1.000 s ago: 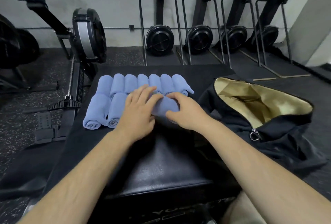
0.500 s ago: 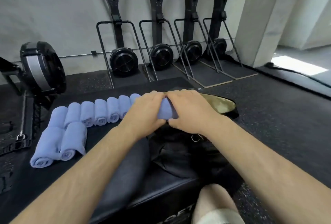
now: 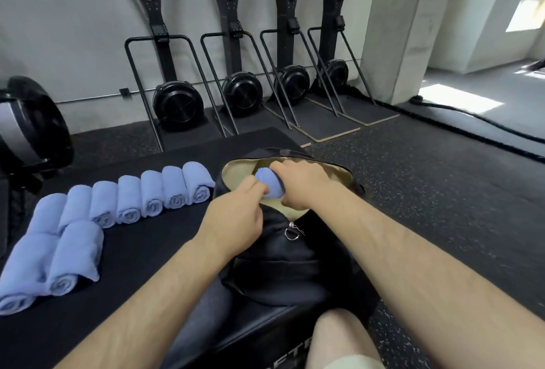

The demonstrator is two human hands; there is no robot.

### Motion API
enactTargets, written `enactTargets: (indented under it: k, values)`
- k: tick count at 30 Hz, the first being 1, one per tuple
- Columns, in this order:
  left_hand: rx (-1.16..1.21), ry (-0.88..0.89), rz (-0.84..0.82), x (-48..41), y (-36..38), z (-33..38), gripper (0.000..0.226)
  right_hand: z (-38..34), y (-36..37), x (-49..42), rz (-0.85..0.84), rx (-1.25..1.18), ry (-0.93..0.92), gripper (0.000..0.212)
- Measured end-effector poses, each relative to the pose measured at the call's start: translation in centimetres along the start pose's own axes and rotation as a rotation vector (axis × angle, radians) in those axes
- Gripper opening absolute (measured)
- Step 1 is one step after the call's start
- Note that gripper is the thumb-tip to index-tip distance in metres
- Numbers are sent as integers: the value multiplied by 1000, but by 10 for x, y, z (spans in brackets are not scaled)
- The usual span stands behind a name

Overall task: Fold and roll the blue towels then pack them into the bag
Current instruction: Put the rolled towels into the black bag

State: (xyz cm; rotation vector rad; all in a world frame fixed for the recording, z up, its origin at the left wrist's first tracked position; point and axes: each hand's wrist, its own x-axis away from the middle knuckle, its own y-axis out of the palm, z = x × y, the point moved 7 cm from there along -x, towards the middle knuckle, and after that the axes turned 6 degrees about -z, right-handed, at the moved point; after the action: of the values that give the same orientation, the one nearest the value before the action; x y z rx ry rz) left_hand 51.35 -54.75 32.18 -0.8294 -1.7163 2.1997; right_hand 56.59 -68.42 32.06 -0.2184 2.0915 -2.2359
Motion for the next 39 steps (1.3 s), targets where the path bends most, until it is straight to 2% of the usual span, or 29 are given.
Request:
enactTargets:
  k: [4,6,9,11,13,15,17,18,21,27,34,39]
  values:
    - [-122,8,-216,-5,29,-6,45,-7,27,-34,-86,24,-21,44]
    - [-173,15,-260,-7,37,-8,45,-10,44,-52,-154,7,-21,46]
    - [-249,20,-293,-7,43,-8,37,-11,63,-73,-256,-11,12,54]
    - [-279,21,-274,-5,42,-10,31,-11,72,-83,-331,-69,59,67]
    - [-289,16,-235,-5,39,-14,39,-11,79,-93,-361,-106,94,80]
    - [-345,24,-246,-7,43,-22,44,-11,83,-103,-364,-108,93,81]
    - [-333,89,-211,-9,43,-21,28,-8,86,-110,-389,-99,102,78]
    - [-357,111,-216,-9,41,-20,31,-6,88,-115,-396,-82,110,76]
    - [-323,118,-138,-8,39,-23,44,-2,88,-128,-366,-1,114,77]
    - [-315,80,-61,-7,17,-22,37,9,84,-135,-212,125,140,54]
    - [-298,56,-27,-3,11,-20,36,10,69,-131,-286,-95,217,54]
    - [-292,41,-14,-2,8,-22,34,6,72,-133,-203,-204,258,63]
